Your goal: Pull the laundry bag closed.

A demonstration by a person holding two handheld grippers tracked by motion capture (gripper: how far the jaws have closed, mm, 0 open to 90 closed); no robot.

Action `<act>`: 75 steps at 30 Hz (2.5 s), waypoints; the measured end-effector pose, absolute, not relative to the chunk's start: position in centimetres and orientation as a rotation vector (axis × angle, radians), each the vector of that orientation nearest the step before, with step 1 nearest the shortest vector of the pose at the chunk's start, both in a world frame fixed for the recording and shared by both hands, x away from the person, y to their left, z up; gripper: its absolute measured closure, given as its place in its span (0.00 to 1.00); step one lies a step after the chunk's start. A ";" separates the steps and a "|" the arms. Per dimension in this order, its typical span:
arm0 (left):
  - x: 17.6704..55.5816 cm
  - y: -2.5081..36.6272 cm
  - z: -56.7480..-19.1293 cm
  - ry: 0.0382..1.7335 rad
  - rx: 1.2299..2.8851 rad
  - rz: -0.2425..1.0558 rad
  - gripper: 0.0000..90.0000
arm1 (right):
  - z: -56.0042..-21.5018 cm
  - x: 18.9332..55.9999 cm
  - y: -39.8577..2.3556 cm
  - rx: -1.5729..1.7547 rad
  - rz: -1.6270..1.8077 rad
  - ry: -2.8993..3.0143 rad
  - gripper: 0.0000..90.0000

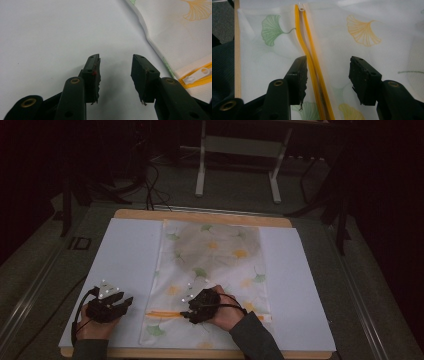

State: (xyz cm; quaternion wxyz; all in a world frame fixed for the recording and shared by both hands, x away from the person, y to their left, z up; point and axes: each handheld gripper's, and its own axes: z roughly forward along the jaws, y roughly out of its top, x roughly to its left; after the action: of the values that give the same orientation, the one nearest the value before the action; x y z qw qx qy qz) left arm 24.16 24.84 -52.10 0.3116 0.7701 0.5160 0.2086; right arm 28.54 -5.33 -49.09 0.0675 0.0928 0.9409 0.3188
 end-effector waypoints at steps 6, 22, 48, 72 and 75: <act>24.1 24.9 -52.0 1.366 2.029 0.550 0.65 | -49.0 28.5 -4.7 0.251 0.953 2.837 0.55; 24.1 25.0 -52.0 1.368 2.030 0.555 0.65 | -49.1 28.4 -2.6 0.181 0.979 2.851 0.59; 24.2 25.1 -52.0 1.372 2.035 0.555 0.64 | -48.8 29.0 0.7 0.098 0.945 2.874 0.72; 24.1 25.3 -51.9 1.376 2.031 0.558 0.64 | -49.8 28.9 3.0 0.044 0.943 2.930 0.83; 24.2 25.3 -52.0 1.378 2.031 0.557 0.64 | -50.0 29.0 3.3 0.044 0.931 2.941 0.83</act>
State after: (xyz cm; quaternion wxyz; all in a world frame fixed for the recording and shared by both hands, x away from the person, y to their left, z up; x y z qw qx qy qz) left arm 24.15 25.33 -51.96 0.3073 0.7680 0.5209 0.2105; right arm 29.01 3.30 -49.99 0.0280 0.0143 0.9529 0.3018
